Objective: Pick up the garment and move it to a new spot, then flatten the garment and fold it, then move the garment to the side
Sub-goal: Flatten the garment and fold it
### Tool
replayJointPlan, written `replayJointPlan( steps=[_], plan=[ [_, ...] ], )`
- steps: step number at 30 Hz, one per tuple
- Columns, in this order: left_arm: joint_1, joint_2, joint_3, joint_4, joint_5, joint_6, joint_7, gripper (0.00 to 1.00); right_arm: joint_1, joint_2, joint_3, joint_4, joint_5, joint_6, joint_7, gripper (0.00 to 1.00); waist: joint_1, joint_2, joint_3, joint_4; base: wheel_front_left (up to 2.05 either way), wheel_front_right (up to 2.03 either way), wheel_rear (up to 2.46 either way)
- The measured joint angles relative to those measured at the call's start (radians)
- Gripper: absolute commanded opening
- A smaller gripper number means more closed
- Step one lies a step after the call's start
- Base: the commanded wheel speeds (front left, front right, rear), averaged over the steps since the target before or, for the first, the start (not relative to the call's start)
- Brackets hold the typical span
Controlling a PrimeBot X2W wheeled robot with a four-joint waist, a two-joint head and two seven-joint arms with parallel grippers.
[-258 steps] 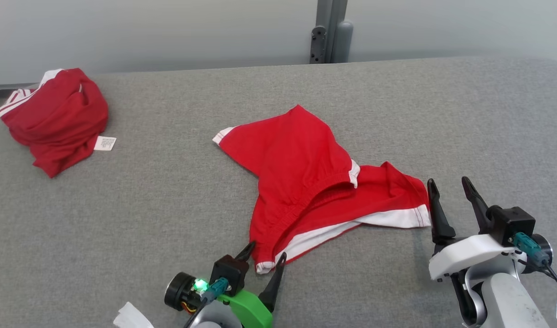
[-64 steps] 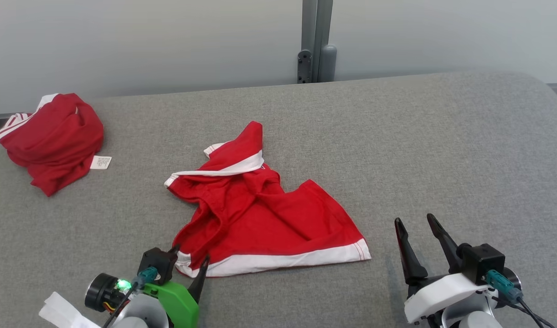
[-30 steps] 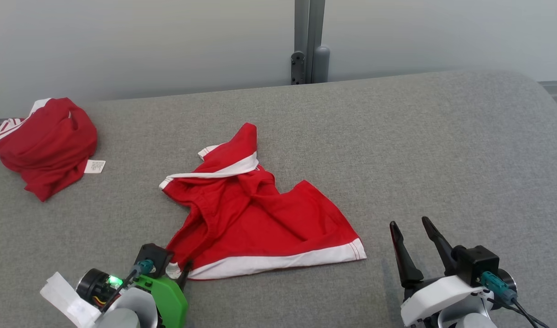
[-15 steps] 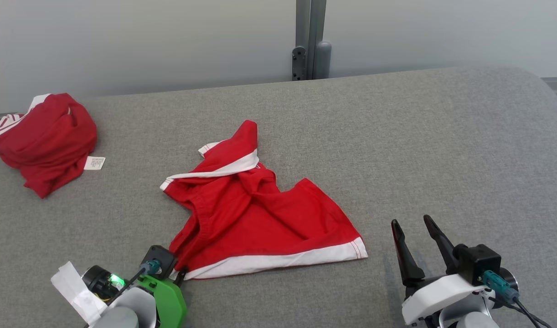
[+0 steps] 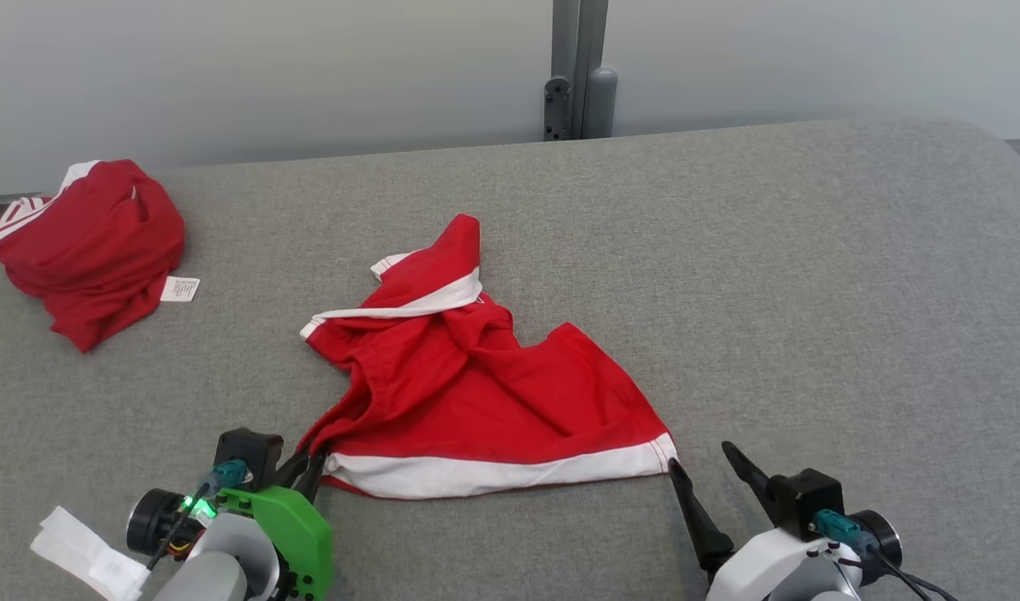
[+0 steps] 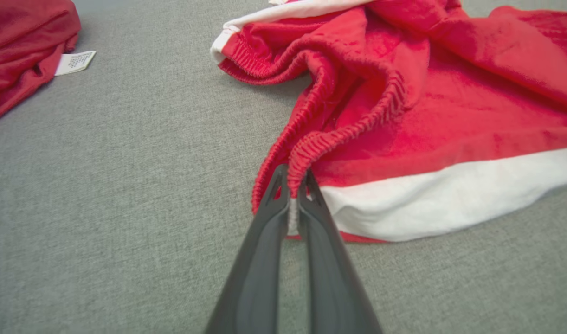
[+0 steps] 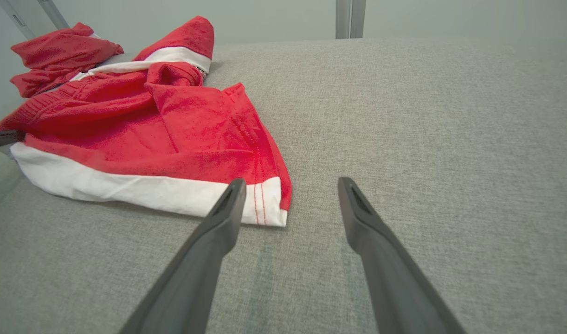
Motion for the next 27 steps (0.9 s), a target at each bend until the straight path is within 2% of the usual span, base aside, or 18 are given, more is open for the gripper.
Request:
replayJointPlan(
  steps=[13, 20, 21, 23, 25, 27],
  plan=[
    [0.024, -0.026, 0.009, -0.051, -0.035, 0.025, -0.012, 0.00, -0.160, -0.020, 0.139, 0.237, 0.050, 0.000, -0.027, 1.00, 0.0000, 0.0000, 0.029, 0.041, 0.00, 0.00, 0.00],
    [0.024, -0.026, 0.009, -0.059, -0.040, 0.030, -0.015, 0.00, -0.203, -0.020, 0.192, 0.305, 0.092, 0.000, -0.037, 1.00, 0.0000, 0.0000, 0.038, 0.053, 0.00, 0.00, 0.00],
    [0.024, -0.026, 0.009, -0.059, -0.041, 0.034, -0.016, 0.00, -0.208, -0.021, 0.198, 0.309, 0.098, 0.000, -0.039, 0.90, 0.0000, 0.0000, 0.038, 0.053, 0.00, 0.00, 0.00],
    [0.024, -0.025, 0.009, -0.060, -0.045, 0.034, -0.017, 0.00, -0.213, -0.022, 0.207, 0.313, 0.111, 0.000, -0.040, 0.47, 0.0000, 0.0000, 0.038, 0.052, 0.00, 0.00, 0.00],
    [0.025, -0.024, 0.010, -0.062, -0.046, 0.034, -0.020, 0.00, -0.214, -0.025, 0.214, 0.314, 0.120, 0.000, -0.040, 0.38, 0.0000, 0.0000, 0.038, 0.049, 0.00, 0.00, 0.00],
    [0.026, -0.023, 0.010, -0.063, -0.048, 0.035, -0.021, 0.00, -0.215, -0.029, 0.220, 0.315, 0.129, 0.000, -0.040, 0.15, 0.0000, -0.0001, 0.038, 0.045, 0.00, 0.00, 0.00]
  ],
)
